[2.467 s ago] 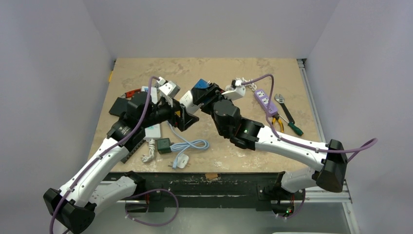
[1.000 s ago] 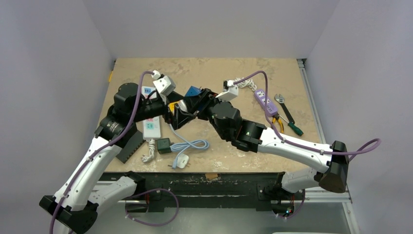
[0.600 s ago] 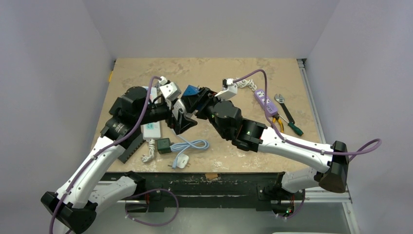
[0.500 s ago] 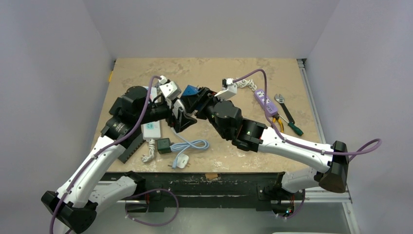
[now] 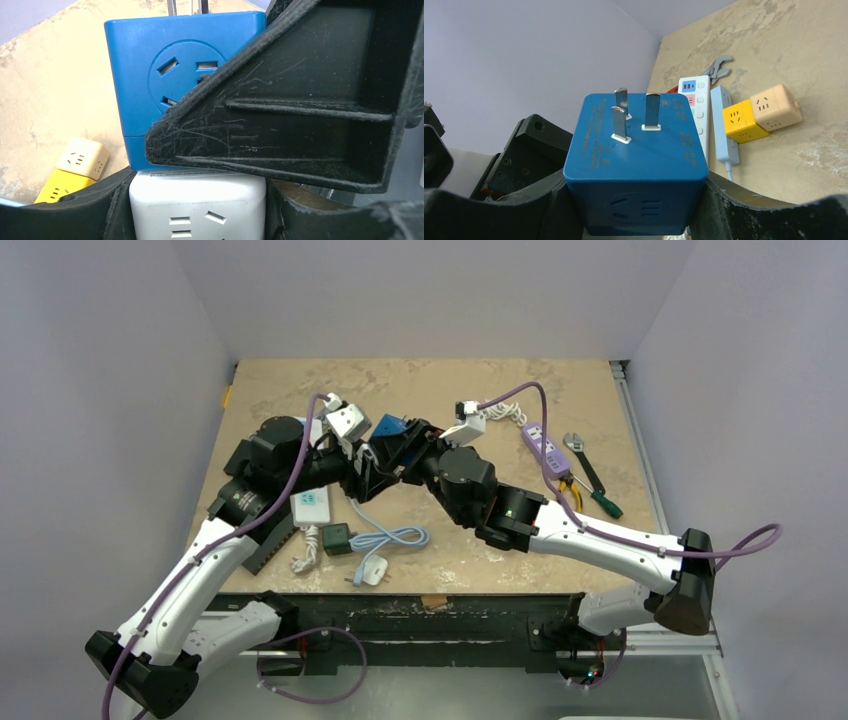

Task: Pull the plug off the socket
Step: Remove the plug from the socket.

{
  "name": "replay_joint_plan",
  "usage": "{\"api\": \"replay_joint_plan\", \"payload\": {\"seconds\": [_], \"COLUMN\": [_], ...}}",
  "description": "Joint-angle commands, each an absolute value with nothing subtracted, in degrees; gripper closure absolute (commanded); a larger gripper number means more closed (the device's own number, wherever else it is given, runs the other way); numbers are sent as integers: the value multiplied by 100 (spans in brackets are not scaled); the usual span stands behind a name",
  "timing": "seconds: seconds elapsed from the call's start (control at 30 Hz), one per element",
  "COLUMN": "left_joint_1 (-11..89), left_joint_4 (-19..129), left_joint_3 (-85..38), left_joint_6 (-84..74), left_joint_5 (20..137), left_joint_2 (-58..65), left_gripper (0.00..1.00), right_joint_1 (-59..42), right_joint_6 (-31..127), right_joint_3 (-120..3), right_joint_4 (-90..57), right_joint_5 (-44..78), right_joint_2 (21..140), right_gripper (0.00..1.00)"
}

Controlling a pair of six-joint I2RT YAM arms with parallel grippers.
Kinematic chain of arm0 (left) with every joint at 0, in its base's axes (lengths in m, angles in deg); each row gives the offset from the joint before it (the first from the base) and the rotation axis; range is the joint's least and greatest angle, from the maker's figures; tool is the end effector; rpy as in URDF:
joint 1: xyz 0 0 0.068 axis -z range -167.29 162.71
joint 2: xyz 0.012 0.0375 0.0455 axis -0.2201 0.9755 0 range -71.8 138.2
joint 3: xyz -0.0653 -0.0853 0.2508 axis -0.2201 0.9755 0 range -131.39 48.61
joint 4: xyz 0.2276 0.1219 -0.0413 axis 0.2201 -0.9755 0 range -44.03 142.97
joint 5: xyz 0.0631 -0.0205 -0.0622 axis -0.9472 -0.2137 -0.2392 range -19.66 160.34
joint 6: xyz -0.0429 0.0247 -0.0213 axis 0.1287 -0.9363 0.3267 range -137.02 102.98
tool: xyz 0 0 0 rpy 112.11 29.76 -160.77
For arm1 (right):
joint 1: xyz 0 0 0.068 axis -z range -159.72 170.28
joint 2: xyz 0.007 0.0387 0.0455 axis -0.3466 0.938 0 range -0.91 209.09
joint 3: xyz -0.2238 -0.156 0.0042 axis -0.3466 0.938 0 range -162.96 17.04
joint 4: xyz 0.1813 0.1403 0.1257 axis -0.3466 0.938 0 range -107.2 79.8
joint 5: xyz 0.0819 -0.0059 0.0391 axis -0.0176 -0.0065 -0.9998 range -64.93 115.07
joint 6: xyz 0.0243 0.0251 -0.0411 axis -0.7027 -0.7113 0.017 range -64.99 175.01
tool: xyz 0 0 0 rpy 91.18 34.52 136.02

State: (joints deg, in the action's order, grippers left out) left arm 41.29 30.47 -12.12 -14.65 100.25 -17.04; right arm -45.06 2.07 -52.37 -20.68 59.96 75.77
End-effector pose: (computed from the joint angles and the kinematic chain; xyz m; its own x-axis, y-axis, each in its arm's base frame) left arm 0.1721 -0.1139 0.3845 -0.2842 0.1140 -0.9520 0.8234 0.5377 -0.1814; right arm 0.1491 0.2758 0.3921 -0.4215 0.6509 -0.6314 -0.2836 0.5667 0.7735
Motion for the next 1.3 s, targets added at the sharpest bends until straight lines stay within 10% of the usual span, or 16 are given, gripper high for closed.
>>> {"api": "replay_joint_plan", "payload": {"seconds": [0.0, 0.23, 0.63, 1.0, 1.27], "left_joint_1": [4147, 4151, 4154, 4154, 4148], "left_joint_4": [3306, 3338, 3299, 3026, 2766], "left_joint_3": [-1407, -1354, -1329, -1268, -1081], "left_joint_6": [-1331, -1272, -1184, -1455, -2304], "left_joint_5": [10001, 10039, 10268, 10372, 10140], "left_joint_2": [-1805, -1914, -1994, -2097, -2102], "left_gripper": [100, 100, 100, 100, 100], "right_joint_1": [-4545, -4542, -4339, -3926, -3347], "right_joint_6": [35, 138, 115, 59, -32], "right_joint_3": [-5474, -5561, -5702, -5527, -5253], "right_joint_4": [-2624, -2765, -2877, -2949, -2809], "right_joint_5": [5865, 5828, 5529, 5134, 4882], "right_joint_2": [7531, 7545, 7792, 7597, 7228], "right_gripper": [42, 19, 29, 97, 100]}}
